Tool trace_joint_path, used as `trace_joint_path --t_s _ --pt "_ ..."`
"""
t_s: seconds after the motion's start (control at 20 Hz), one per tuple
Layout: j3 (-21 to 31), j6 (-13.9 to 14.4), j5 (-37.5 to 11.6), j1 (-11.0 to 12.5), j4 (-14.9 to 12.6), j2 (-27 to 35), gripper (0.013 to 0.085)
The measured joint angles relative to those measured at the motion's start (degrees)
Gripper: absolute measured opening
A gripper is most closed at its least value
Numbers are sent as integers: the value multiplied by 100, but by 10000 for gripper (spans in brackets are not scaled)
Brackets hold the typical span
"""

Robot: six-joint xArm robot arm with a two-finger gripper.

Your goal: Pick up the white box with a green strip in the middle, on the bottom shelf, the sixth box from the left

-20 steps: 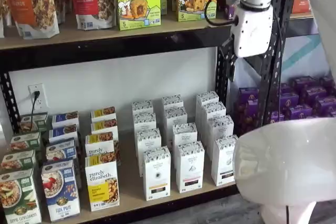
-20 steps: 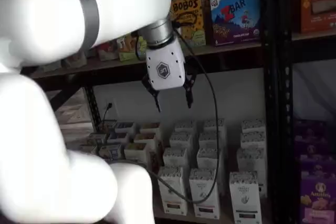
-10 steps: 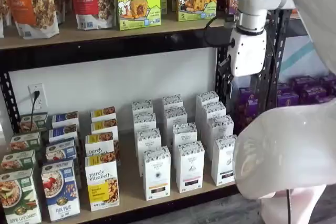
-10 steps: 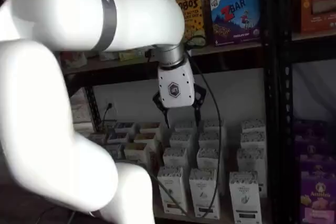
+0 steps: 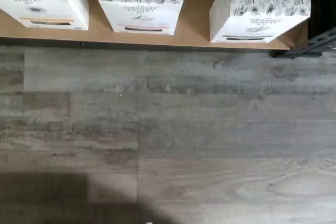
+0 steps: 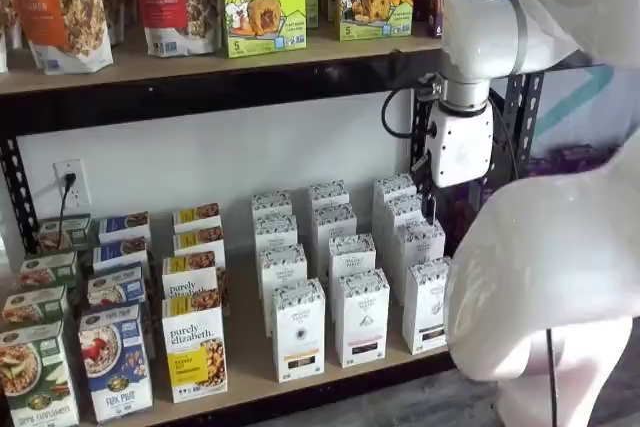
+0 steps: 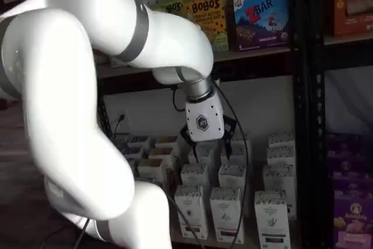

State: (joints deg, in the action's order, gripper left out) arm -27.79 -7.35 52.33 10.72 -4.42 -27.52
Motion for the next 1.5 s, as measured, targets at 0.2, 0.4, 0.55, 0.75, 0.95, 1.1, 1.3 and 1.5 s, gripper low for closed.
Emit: trace_joint_path --t_s 0.2,0.4,0.55,0.75,0.95,1.1,1.3,1.5 --pt "49 -200 -537 4 338 447 850" --pt "66 -143 -1113 -55 340 1004 850" --pt "74 -229 -1522 -61 457 1395 850" --pt "6 -218 -2044 -38 412 1977 850" --pt "-173 -80 -2391 20 184 2522 850" --pt "-371 -10 -2518 57 62 2922 850" --pt "-709 -301 -2582 101 335 3516 850" --pt "-1060 -416 -2727 187 369 4107 850"
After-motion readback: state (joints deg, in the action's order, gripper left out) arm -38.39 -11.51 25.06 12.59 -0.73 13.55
